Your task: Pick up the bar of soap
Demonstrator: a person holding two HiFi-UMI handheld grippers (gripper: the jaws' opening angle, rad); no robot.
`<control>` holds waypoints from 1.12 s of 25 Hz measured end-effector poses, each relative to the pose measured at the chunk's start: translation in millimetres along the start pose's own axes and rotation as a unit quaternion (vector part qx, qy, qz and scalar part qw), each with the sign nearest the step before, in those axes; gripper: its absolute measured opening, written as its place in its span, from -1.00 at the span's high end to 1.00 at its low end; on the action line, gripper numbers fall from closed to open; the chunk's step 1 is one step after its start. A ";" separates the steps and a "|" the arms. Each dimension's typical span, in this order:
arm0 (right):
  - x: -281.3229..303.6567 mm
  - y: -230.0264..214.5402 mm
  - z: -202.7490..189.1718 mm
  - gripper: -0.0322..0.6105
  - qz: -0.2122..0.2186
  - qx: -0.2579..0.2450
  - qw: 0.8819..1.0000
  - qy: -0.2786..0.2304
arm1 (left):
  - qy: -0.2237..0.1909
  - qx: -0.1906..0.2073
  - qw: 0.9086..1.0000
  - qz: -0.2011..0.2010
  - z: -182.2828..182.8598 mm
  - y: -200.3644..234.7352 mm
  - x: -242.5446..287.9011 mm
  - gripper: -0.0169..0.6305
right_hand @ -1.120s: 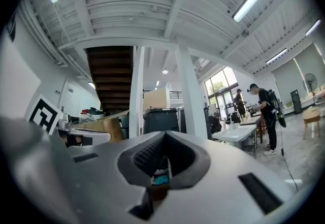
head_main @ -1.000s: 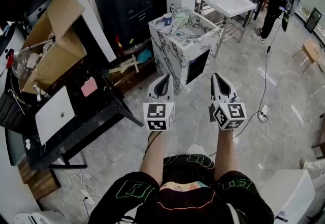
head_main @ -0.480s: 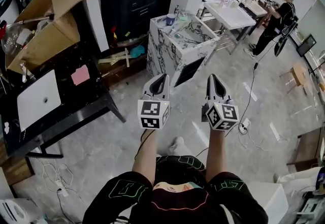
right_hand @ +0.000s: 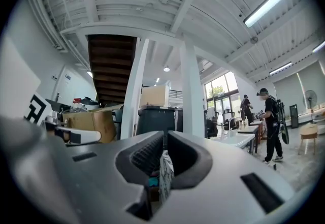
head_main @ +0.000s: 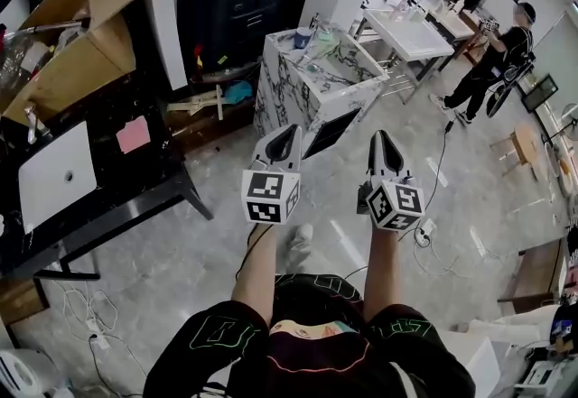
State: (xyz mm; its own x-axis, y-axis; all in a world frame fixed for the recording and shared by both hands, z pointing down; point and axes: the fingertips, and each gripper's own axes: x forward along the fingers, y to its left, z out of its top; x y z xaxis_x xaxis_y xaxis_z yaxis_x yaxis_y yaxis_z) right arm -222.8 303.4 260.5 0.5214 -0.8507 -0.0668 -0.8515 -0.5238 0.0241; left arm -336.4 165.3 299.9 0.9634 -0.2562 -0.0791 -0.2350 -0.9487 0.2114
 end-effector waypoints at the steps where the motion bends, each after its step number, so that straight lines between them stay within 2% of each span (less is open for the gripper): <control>1: 5.2 -2.7 -1.6 0.78 0.001 0.001 1.000 0.000 | -0.001 0.000 1.000 0.004 0.1 3.5 4.9 0.94; 6: 42.4 -23.3 -16.4 0.71 0.009 0.018 1.000 0.003 | 0.010 0.009 1.000 0.013 -8.7 17.1 37.0 0.94; 10: 85.7 -51.8 -36.5 0.67 0.015 0.035 0.999 0.013 | 0.013 -0.004 1.000 0.027 -16.4 36.8 74.1 0.94; 16: 167.4 -109.8 -67.3 0.55 0.028 0.100 0.994 0.031 | 0.039 -0.032 0.998 0.043 -46.6 62.5 160.6 0.94; 21: 222.9 -160.1 -93.9 0.53 0.024 0.124 0.991 0.043 | 0.074 -0.020 0.996 0.044 -74.0 66.3 237.9 0.94; 25: 258.4 -203.9 -110.6 0.55 0.025 0.142 0.989 0.043 | 0.084 -0.021 0.995 0.053 -86.2 73.0 298.7 0.94; 28: 275.2 -236.3 -119.2 0.56 0.013 0.154 0.987 0.043 | 0.098 -0.005 0.994 0.042 -93.3 64.4 333.1 0.94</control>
State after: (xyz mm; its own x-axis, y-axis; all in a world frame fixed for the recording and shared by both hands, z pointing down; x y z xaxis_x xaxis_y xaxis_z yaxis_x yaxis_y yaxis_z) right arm 128.6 187.8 355.2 0.4902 -0.8714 0.0159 -0.8346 -0.4746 -0.2796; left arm -18.5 36.0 378.0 0.9474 -0.2922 0.1309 -0.3151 -0.9233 0.2196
